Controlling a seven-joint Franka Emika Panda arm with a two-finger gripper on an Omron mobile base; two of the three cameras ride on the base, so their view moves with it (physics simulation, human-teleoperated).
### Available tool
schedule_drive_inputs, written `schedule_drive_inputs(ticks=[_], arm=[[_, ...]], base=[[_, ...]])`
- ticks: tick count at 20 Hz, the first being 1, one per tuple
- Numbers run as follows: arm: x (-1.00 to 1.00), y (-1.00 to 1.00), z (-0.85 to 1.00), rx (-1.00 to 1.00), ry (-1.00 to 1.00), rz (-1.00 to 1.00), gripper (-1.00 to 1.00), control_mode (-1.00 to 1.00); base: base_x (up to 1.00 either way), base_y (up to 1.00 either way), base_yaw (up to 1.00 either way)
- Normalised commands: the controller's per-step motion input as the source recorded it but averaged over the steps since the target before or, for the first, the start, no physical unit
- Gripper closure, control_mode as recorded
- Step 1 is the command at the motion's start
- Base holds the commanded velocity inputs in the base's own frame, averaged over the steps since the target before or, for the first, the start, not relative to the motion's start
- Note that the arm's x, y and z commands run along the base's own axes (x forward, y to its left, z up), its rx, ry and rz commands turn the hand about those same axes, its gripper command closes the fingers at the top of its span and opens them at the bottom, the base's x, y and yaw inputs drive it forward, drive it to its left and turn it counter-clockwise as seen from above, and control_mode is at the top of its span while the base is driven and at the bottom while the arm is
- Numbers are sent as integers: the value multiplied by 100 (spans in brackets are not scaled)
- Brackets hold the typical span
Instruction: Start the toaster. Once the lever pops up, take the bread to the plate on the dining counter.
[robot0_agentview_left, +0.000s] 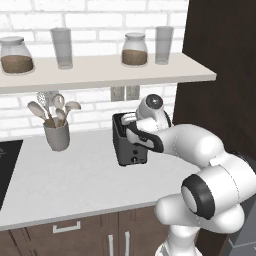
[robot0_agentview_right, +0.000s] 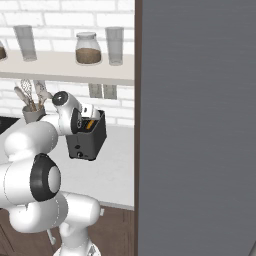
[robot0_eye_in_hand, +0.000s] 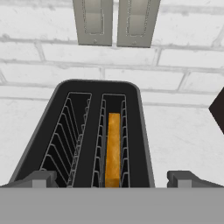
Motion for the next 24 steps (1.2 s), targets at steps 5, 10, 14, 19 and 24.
schedule_drive_inputs(ticks=[5,10,14,19,24], arm=[[0,0,0,0,0,0,-100,-100],[0,0,0,0,0,0,-100,-100],[0,0,0,0,0,0,-100,-100],[0,0,0,0,0,0,-100,-100],[0,0,0,0,0,0,-100,-100]], base=[[0,0,0],[0,0,0],[0,0,0],[0,0,0],[0,0,0]])
